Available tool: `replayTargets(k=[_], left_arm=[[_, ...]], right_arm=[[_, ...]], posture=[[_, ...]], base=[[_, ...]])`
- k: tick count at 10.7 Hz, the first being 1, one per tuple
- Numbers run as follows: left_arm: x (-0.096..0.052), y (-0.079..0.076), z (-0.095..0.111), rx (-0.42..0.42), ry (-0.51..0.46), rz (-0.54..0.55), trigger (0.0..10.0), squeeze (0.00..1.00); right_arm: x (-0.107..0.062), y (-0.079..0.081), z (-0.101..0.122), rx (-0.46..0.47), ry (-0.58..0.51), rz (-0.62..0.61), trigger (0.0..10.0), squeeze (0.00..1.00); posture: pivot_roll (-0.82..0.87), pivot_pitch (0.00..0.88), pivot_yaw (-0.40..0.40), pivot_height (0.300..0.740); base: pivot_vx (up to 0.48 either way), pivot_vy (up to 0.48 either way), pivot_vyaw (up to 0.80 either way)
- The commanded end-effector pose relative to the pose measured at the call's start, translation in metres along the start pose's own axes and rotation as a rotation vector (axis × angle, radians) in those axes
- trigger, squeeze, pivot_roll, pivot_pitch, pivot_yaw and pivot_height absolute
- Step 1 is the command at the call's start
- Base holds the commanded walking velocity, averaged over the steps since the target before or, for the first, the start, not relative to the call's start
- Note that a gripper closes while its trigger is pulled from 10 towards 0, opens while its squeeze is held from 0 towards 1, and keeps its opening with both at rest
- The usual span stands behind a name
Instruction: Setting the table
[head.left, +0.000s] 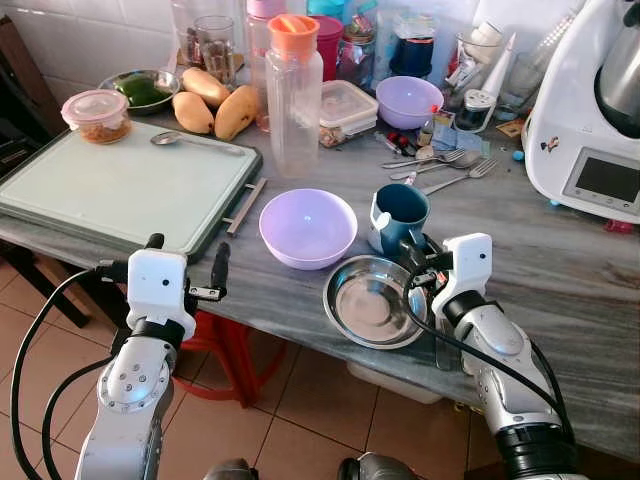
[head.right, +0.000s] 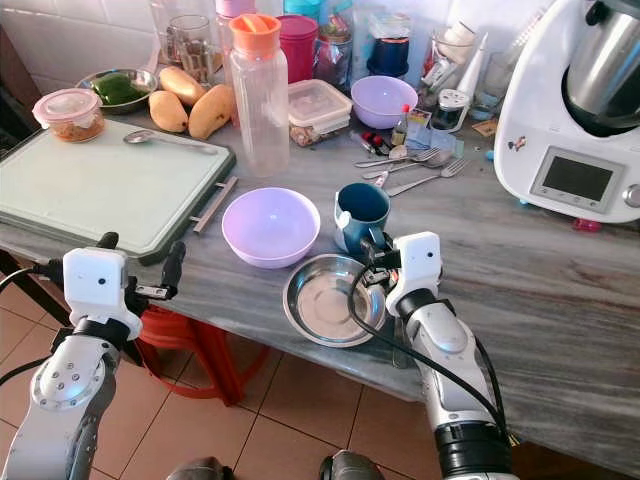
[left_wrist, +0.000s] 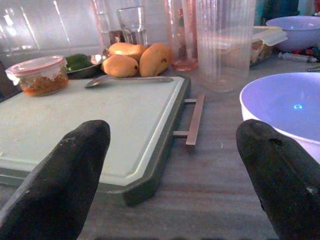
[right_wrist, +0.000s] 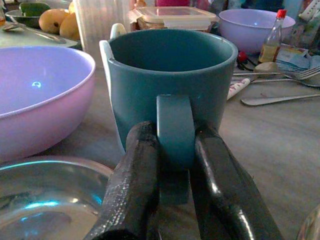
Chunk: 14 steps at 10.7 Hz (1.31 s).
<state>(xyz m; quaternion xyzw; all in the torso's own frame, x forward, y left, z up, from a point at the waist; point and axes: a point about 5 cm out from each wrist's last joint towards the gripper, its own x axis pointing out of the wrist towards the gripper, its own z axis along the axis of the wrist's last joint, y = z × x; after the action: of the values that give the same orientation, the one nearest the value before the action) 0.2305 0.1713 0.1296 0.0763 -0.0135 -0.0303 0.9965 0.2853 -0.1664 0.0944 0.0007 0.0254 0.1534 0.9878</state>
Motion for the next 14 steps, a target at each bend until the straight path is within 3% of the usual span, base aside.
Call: replayTargets(k=[1,2,6,14], left_arm=[[0.002,-0.001,0.002,0.006,-0.006,-0.005,10.0,0.0],[0.002,-0.001,0.002,0.006,-0.005,-0.006,10.0,0.0],[0.003,-0.001,0.002,0.007,-0.003,-0.005,10.0,0.0],[0.007,-0.001,0.002,0.006,-0.01,0.0,10.0,0.0]], right_arm=[[0.001,-0.005,0.001,-0.004,-0.005,-0.014,10.0,0.33],[0.001,-0.005,0.001,-0.002,-0.005,-0.022,10.0,1.0],[0.003,-0.02,0.011,-0.054,-0.049,-0.12,10.0,1.0],[0.004,-0.016,0.029,-0.059,-0.128,-0.15,10.0,1.0]], posture=[[0.08,0.0,-0.013,0.74],[0.08,0.0,-0.012,0.74],[0.09,0.0,-0.01,0.74],[0.08,0.0,-0.008,0.74]], base=[[0.0,0.0,0.0],[0.0,0.0,0.0],[0.0,0.0,0.0],[0.0,0.0,0.0]])
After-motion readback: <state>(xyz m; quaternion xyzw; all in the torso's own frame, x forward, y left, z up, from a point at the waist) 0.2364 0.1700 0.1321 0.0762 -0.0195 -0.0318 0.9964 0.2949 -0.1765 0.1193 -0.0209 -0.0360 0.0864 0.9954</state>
